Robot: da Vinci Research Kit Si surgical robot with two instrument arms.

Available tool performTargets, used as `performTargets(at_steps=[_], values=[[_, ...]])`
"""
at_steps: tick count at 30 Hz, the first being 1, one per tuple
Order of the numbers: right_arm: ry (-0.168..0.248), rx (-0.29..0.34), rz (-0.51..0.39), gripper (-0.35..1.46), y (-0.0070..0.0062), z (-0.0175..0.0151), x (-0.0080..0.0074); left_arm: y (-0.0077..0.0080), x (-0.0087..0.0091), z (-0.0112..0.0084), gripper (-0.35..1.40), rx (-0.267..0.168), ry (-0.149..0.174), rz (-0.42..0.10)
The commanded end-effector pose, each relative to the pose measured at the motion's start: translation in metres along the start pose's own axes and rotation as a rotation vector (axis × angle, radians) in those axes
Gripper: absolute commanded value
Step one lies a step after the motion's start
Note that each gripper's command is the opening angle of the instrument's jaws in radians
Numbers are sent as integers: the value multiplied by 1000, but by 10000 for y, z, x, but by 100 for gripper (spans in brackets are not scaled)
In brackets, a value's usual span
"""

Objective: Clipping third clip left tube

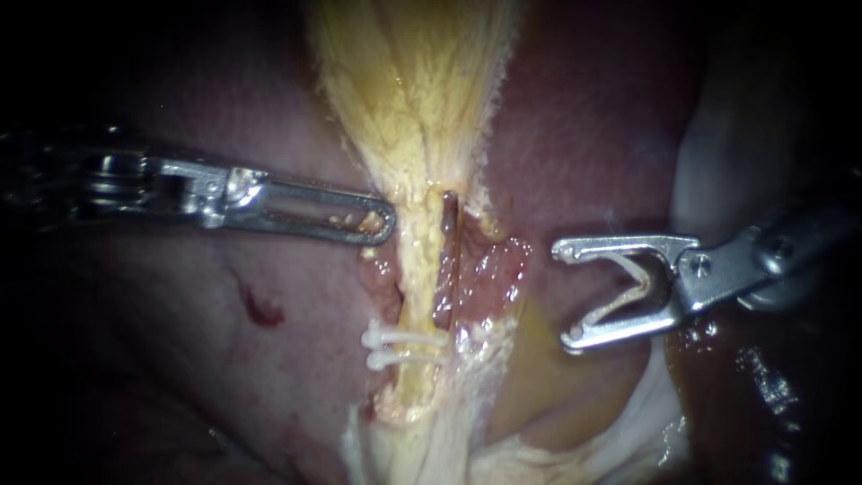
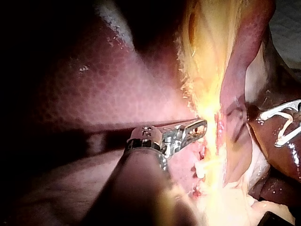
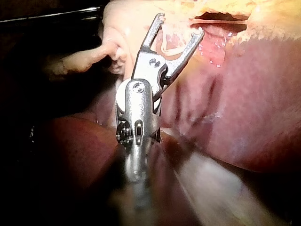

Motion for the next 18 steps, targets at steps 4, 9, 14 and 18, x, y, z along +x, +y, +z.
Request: performTargets(at_steps=[4, 9, 14, 18], values=[[0, 0, 0, 50, 0, 0, 0, 0, -7, -11, -35, 8, 9, -2], [0, 0, 0, 50, 0, 0, 0, -1, -24, -38, -35, -12, -2, -9], [0, 0, 0, 50, 0, 0, 0, -2, -38, -72, -35, -11, -33, -19], [0, 0, 0, 50, 0, 0, 0, -6, -46, -92, -35, -12, -49, -21]])
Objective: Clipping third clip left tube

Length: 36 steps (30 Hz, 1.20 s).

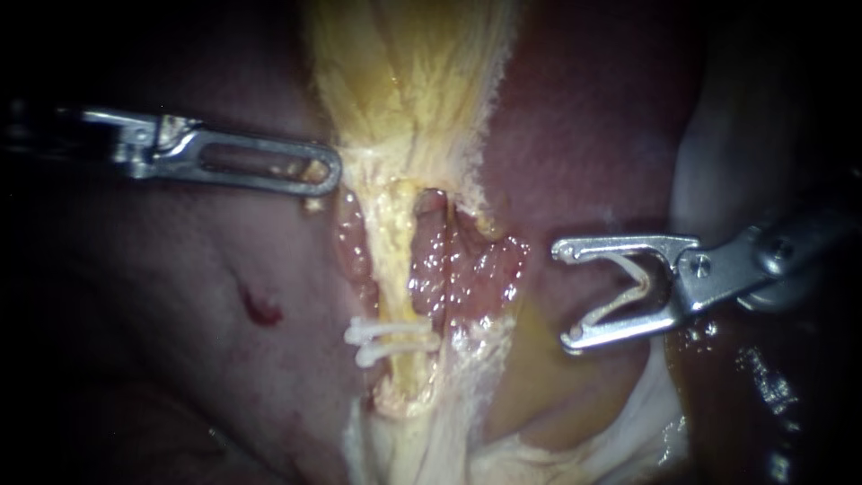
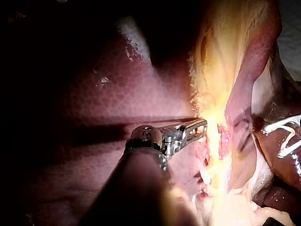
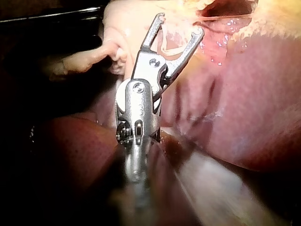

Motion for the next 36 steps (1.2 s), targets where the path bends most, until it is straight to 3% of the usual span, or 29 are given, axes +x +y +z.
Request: performTargets(at_steps=[1, 10, 17, 28, 36], values=[[0, 0, 0, 50, 0, 0, 0, -1, -2, -3, -35, -1, -2, -1], [-1, -5, 0, 50, 2, 11, 0, -1, -2, -7, -35, -4, -11, 2], [-5, -22, 3, 50, 11, 46, -7, -4, 0, -4, -35, -7, -14, 1], [6, -18, 99, 50, 30, 116, -34, -6, 2, 0, -35, -12, -18, 1], [15, -1, 178, 50, 42, 148, -60, -7, 2, 0, -35, -10, -17, 1]])
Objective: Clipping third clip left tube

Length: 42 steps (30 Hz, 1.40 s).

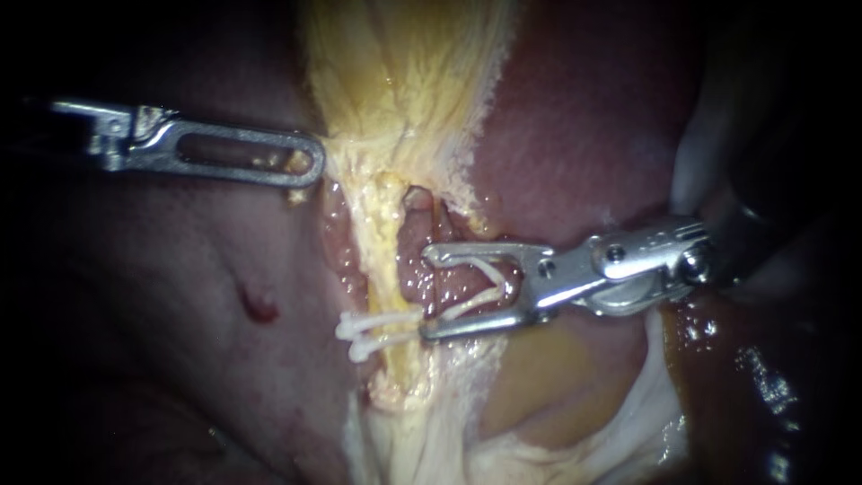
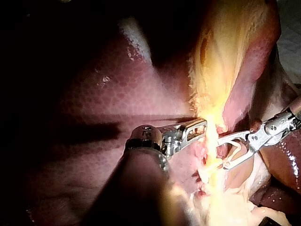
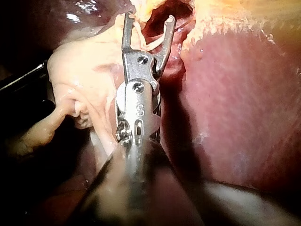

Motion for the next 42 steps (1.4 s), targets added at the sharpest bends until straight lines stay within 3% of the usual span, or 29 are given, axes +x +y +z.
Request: performTargets(at_steps=[1, 6, 12, 19, 38, 42], values=[[1, 3, 18, 50, 3, 3, -4, 0, 0, 0, -35, 1, 1, 0], [2, 4, 38, 50, 18, 4, -18, -1, 0, 0, -35, 1, 1, 0], [3, 4, 58, 50, 31, 1, -21, -1, 1, 0, -35, 1, 0, 0], [17, 27, 94, 50, 32, 1, -16, -1, 1, 1, -35, 3, 2, 0], [138, 152, 179, 50, 25, 44, 13, -2, 2, 3, -35, 4, 2, 0], [180, 192, 205, 50, 25, 56, 19, -2, 3, 4, -35, 3, 2, 0]])
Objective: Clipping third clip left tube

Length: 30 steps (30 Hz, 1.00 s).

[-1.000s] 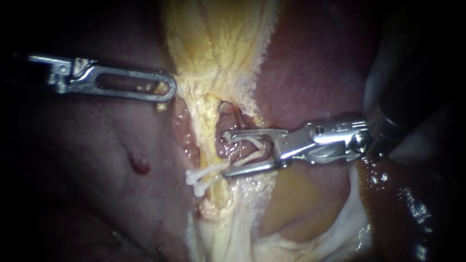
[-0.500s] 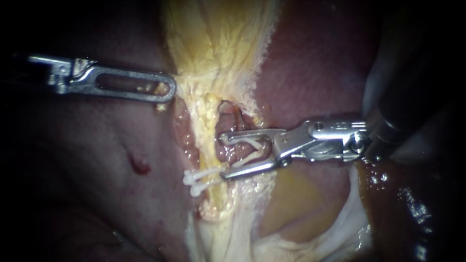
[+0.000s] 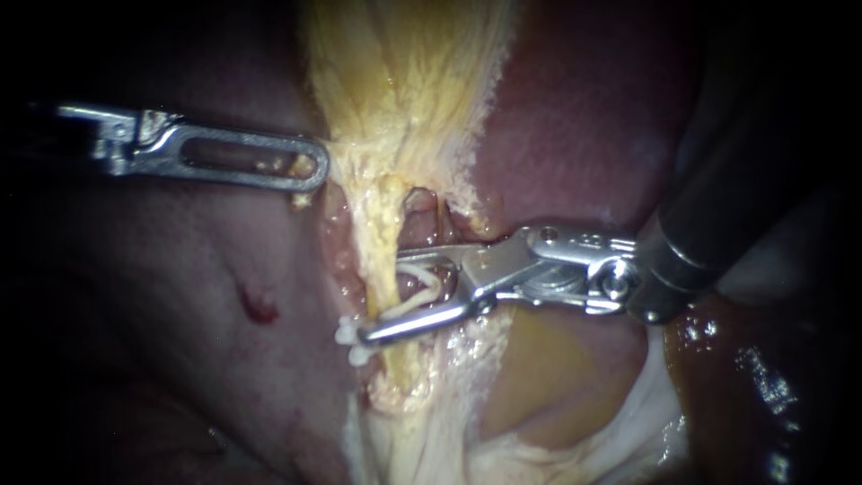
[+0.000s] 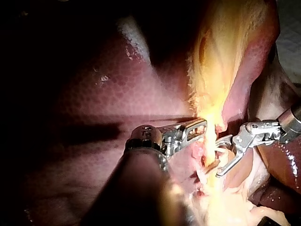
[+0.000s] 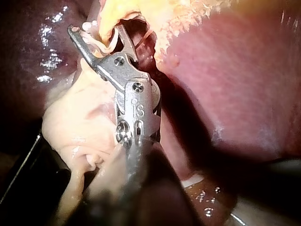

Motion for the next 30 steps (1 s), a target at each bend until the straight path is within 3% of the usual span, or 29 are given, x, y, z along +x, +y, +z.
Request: performTargets(at_steps=[1, 7, 19, 25, 30], values=[[11, 13, 4, 50, 0, 3, 0, 0, 0, 0, -35, -1, 0, 0], [39, 55, 23, 50, 0, 19, 5, 0, 0, 0, -35, -1, 0, 0], [99, 75, 56, 50, 9, 31, 6, -1, 0, 2, -35, -2, -1, 0], [135, 72, 79, 50, 15, 26, 15, -1, 0, 2, -35, -2, -1, 0], [172, 83, 101, 50, 12, 17, 27, -1, 0, 2, -35, -2, -1, 0]])
